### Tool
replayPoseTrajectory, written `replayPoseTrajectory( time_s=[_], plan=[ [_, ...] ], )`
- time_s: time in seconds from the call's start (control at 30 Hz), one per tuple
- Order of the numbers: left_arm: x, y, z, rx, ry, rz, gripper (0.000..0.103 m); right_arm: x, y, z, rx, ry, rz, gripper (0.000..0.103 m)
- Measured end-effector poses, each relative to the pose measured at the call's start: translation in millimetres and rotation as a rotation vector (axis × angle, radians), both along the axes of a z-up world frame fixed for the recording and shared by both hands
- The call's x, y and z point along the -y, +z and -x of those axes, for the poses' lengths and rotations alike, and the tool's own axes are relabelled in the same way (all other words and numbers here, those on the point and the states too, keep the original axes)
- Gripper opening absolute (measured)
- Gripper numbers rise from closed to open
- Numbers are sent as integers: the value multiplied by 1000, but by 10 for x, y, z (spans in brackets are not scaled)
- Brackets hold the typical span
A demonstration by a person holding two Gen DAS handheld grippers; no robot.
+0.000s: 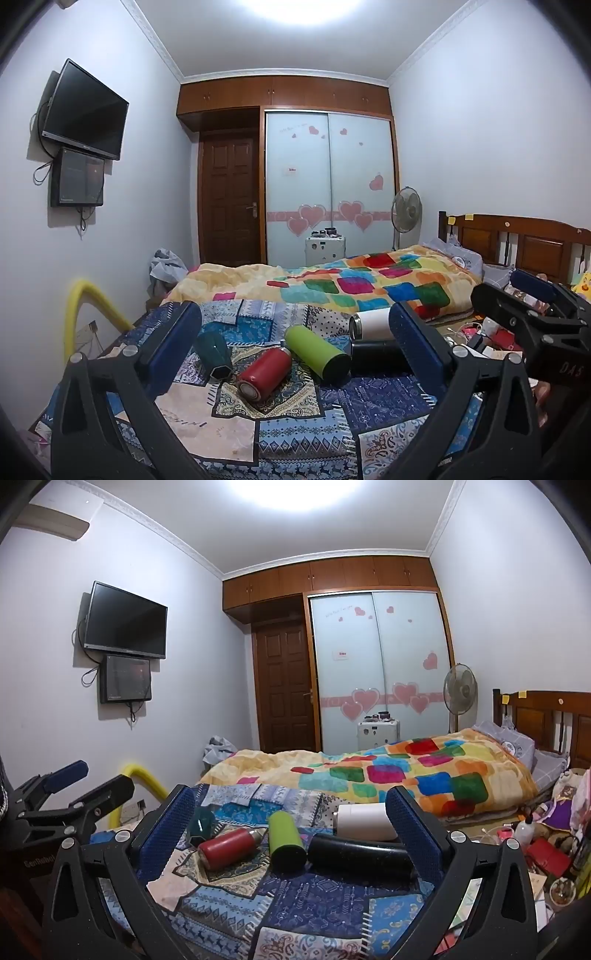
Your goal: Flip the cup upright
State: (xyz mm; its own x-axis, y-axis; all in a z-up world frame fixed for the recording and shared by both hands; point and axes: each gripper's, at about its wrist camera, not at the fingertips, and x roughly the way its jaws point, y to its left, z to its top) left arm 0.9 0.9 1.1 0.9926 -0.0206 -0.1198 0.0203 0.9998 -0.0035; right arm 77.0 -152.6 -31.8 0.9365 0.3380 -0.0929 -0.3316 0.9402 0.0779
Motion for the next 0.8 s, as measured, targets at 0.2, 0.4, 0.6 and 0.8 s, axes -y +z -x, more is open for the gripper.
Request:
replayPoseTrajectory(
  time_s=[0.2,0.4,0.6,0.8],
  plan=[
    [15,-23,-33,-7,-2,-14,103,-16,2,0,-3,-4,-2,103],
    [-4,-42,-18,-7,-2,3,103,10,0,1,-2,-3,-11,103],
    [-40,-36,-3,0,-2,5,103,8,-15,10,-4,-1,-12,103],
    [1,-24,6,6,1,-2,103,37,-23,8,-5,-2,-13,103]
  ],
)
